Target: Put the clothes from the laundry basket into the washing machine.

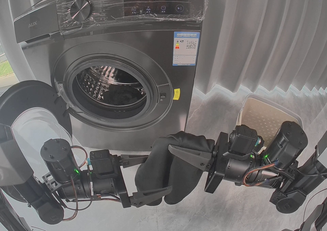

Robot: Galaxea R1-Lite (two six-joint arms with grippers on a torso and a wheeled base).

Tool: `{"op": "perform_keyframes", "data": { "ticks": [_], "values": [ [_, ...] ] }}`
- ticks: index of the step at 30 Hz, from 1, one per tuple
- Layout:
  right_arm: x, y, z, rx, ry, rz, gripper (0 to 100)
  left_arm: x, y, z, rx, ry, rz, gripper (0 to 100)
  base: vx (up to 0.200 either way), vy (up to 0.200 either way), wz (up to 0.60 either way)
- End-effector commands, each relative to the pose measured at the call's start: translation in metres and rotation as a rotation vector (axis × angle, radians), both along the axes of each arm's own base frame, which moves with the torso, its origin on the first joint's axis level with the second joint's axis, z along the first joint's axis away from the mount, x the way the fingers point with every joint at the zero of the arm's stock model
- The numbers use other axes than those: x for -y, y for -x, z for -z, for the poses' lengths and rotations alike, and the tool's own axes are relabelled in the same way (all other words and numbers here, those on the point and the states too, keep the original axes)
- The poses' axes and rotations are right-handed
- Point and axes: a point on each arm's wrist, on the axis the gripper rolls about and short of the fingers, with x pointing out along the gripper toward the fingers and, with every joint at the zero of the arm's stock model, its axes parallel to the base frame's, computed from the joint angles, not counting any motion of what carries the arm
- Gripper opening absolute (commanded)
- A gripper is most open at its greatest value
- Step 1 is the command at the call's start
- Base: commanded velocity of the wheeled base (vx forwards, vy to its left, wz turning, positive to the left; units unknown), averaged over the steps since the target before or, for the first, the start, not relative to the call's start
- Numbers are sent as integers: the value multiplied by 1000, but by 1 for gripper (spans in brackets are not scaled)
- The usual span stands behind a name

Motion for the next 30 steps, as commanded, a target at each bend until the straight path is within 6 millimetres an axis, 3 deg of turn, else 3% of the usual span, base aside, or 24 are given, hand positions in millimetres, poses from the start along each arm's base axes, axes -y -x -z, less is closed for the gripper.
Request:
{"op": "perform_keyframes", "data": {
  "ticks": [1,13,30],
  "values": [
    [-1,0,3,-6,6,-2,0,11,-12,12,-15,-21,10,100,0,0,0],
    [-4,0,2,-4,4,-10,0,49,-42,27,40,-17,15,100,0,0,0],
    [-6,-1,-2,10,-11,-11,0,63,-61,38,74,-22,5,100,0,0,0]
  ]
}}
